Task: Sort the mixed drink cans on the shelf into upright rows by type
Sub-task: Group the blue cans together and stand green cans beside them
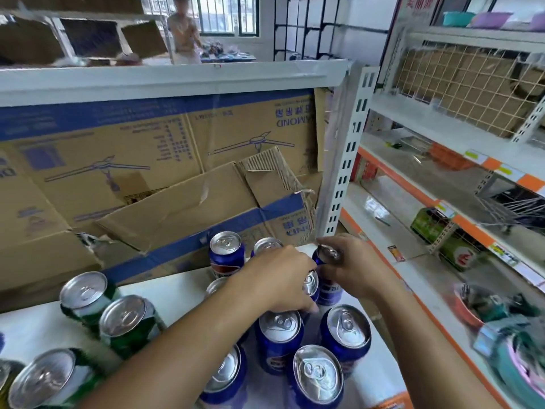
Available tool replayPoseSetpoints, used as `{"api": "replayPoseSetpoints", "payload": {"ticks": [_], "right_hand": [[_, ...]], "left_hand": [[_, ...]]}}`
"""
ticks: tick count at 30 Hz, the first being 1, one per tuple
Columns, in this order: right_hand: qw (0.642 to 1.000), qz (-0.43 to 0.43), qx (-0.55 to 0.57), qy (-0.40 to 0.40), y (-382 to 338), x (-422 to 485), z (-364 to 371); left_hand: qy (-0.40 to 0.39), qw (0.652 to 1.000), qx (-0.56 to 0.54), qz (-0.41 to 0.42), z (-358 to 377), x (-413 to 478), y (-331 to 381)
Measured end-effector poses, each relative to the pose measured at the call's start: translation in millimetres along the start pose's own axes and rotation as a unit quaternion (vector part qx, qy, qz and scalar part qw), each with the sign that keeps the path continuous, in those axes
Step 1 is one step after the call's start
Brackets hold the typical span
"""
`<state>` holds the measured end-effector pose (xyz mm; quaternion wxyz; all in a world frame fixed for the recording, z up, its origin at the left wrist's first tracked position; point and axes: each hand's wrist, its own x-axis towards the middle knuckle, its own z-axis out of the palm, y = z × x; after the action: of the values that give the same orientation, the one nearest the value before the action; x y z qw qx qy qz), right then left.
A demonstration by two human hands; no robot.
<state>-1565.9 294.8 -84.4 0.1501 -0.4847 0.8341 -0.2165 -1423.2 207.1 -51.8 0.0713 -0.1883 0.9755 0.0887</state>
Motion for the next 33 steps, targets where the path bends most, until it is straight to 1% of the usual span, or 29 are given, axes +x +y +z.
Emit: {"api": "replayPoseSetpoints", "payload": {"ticks": [2, 4, 6, 8, 11, 14, 17, 20, 22, 24, 26, 28, 30, 33], "right_hand": [[1.000, -0.005, 0.009, -0.007, -1.4, 2.9, -1.1], [1.000, -0.001, 0.016, -0.009, -2.5, 3.3, -1.5], [1.000, 0.003, 0.004, -0.013, -5.7, 3.5, -1.2], [1.000, 0.002, -0.025, 0.001, -13.6, 4.5, -1.9], [0.997, -0.023, -0.059, 0.034, -42.5, 2.8, -1.9], [0.991, -0.104, -0.073, 0.035, -85.2, -3.2, 8.2], [0.980, -0.191, -0.057, -0.002, -134.5, -10.0, 28.1], [0.959, -0.259, -0.094, -0.066, -183.3, -11.7, 54.5], [0.946, -0.283, -0.119, -0.104, -214.5, -12.2, 71.9], [0.939, -0.285, -0.133, -0.139, -238.1, -13.0, 89.9], [0.934, -0.262, -0.170, -0.174, -253.1, -15.9, 107.0], [0.926, -0.246, -0.213, -0.195, -260.2, -17.9, 124.0], [0.924, -0.222, -0.243, -0.196, -264.2, -18.7, 134.2], [0.932, -0.180, -0.243, -0.198, -268.9, -17.3, 139.0]], "left_hand": [[0.011, 1.000, 0.004, 0.001, 0.9, -1.4, -4.2], [0.034, 0.999, -0.016, 0.002, 3.7, -4.6, -10.6], [0.056, 0.997, -0.048, 0.000, 5.2, -12.4, -17.9], [0.074, 0.995, -0.070, -0.014, 2.6, -26.7, -26.3], [0.116, 0.988, -0.076, -0.068, -4.0, -58.3, -43.8], [0.144, 0.974, -0.091, -0.148, -4.9, -98.9, -68.1], [0.174, 0.953, -0.104, -0.224, -3.5, -149.4, -93.8], [0.200, 0.923, -0.113, -0.309, 3.4, -201.5, -116.0], [0.206, 0.903, -0.112, -0.360, 12.0, -232.1, -128.5], [0.198, 0.893, -0.111, -0.389, 21.0, -258.0, -137.7], [0.182, 0.893, -0.129, -0.391, 29.8, -277.0, -142.4], [0.165, 0.906, -0.133, -0.366, 37.9, -286.0, -142.2], [0.144, 0.920, -0.141, -0.336, 44.5, -283.6, -139.9], [0.122, 0.935, -0.128, -0.307, 55.1, -270.9, -140.0]]}}
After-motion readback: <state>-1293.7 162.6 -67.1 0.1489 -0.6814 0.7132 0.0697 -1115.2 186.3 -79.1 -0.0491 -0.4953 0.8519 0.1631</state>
